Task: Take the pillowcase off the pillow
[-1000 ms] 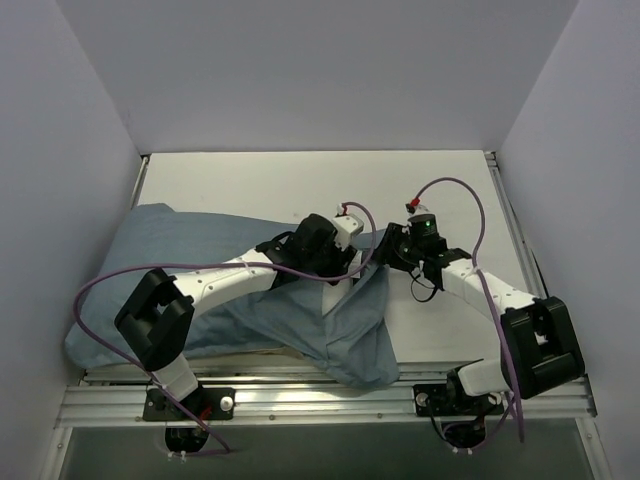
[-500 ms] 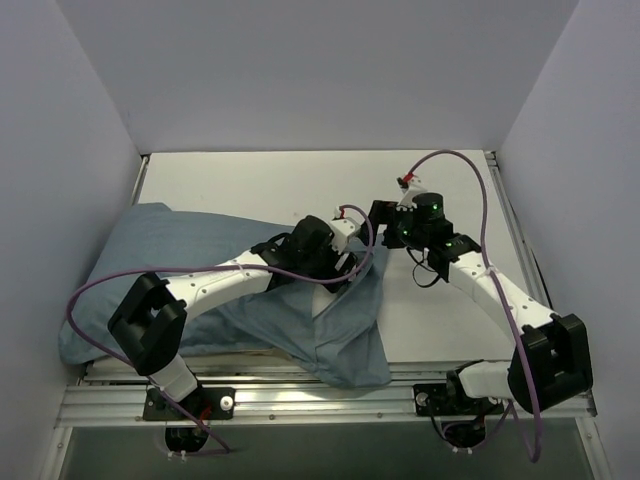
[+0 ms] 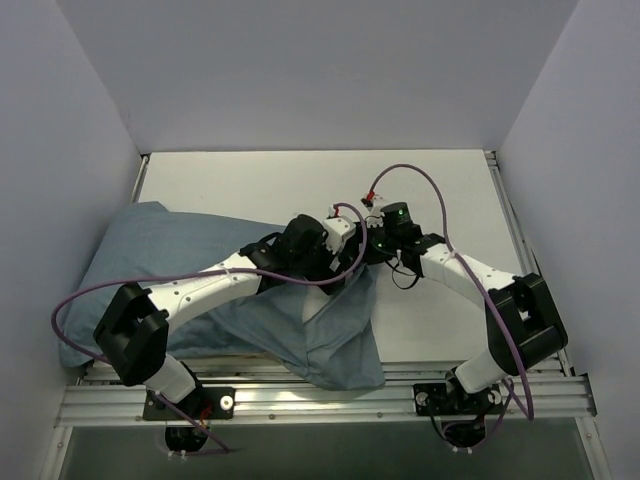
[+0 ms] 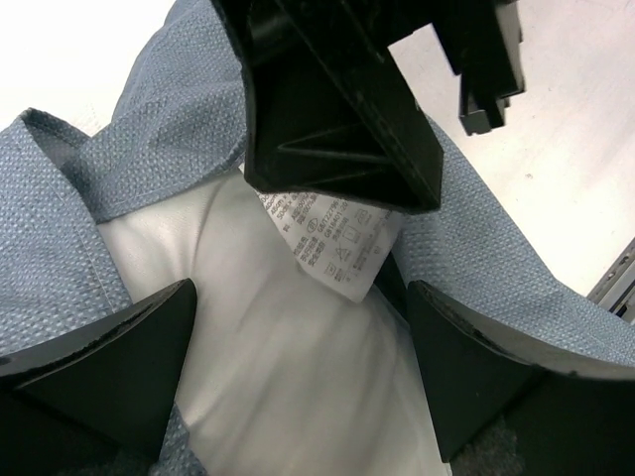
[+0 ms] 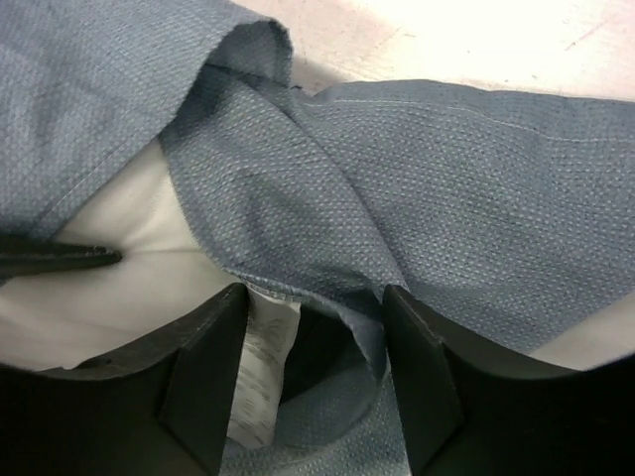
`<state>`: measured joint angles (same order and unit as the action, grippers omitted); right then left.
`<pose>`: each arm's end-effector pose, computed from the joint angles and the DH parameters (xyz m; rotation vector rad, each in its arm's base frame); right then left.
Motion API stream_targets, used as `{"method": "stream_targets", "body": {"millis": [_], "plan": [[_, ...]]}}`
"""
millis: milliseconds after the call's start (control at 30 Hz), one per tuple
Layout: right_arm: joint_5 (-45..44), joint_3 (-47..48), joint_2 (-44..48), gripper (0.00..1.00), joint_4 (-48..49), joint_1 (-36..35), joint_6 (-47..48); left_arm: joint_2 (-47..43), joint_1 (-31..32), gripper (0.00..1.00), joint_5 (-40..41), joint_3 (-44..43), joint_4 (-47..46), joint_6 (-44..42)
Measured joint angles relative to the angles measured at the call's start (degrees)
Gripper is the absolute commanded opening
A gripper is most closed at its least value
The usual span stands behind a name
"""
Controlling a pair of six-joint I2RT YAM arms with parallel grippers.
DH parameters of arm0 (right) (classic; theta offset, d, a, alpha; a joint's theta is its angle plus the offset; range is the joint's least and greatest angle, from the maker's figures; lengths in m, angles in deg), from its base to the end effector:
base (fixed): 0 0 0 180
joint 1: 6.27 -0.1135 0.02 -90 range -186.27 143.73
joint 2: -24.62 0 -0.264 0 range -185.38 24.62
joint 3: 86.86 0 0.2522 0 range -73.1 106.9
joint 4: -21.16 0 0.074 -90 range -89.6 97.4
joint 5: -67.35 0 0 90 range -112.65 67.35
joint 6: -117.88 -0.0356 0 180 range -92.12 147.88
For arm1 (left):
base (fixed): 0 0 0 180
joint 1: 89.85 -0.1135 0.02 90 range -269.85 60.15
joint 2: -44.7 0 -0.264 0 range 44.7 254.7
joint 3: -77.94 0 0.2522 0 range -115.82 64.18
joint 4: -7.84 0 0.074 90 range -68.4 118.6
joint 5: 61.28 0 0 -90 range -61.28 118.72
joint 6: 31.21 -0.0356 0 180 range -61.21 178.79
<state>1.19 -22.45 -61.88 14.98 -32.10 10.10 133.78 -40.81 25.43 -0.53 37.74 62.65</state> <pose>0.2920 0.1574 0.2317 -0.4165 2.1004 0.8880 0.2259 -0.2633 0.2599 0.9262 2.1457 -0.5398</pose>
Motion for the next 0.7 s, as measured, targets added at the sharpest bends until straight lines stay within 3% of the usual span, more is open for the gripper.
{"method": "stream_targets", "body": {"millis": [133,167,267,400,700], "plan": [[-1.55,-0.11,-1.27,0.28,0.35,0.0,0.24,-0.02,0.0,0.96,0.0,0.0,0.13,-0.02],[-2.32,-0.11,-1.55,0.19,0.31,0.0,0.31,-0.02,0.0,0.96,0.0,0.0,0.13,-0.02],[-6.51,-0.11,-2.27,0.06,-0.61,-0.04,0.2,-0.02,0.0,0.96,0.0,0.0,0.2,-0.11],[-11.43,-0.09,-2.43,0.0,-2.67,-0.11,-0.35,0.0,0.0,0.95,0.0,-0.22,0.66,-1.14],[-13.18,-0.11,-2.32,0.0,-2.36,-0.15,-2.08,4.2,0.09,0.92,1.51,-6.8,3.61,-5.73]]}}
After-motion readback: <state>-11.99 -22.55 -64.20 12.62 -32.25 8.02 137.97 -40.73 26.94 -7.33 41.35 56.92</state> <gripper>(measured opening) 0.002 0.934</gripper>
